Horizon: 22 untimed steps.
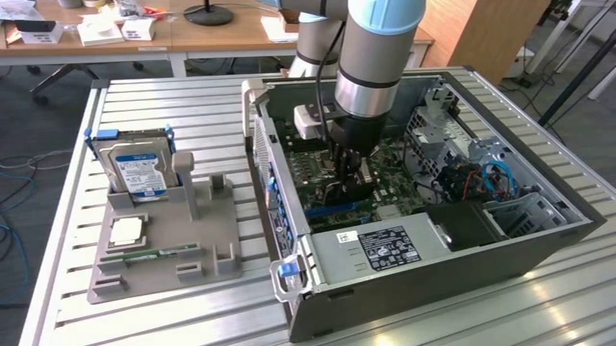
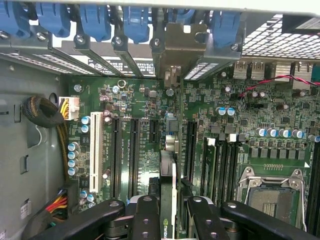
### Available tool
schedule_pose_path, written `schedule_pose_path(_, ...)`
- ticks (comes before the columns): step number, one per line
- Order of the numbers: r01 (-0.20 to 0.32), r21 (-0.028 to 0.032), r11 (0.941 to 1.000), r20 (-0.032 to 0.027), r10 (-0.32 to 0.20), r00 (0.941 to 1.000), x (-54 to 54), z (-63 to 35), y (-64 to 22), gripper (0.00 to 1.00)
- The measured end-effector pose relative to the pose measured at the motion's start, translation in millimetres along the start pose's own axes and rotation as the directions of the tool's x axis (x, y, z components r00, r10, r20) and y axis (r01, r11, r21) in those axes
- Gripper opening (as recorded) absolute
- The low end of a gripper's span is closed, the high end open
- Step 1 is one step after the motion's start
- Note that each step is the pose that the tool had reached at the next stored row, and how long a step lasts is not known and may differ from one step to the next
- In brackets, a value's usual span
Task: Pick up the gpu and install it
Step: 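Insert the gpu into the slot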
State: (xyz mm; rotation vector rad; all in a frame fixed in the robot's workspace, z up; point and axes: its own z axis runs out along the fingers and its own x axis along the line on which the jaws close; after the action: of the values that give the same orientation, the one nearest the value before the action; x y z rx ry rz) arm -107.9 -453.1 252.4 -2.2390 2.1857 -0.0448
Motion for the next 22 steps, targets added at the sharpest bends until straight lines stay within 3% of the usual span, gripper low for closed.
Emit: schedule_pose_path(22,0.0,0.0017,1.0,0.0,0.0,1.0,0.5,0.5,1.0,0.26)
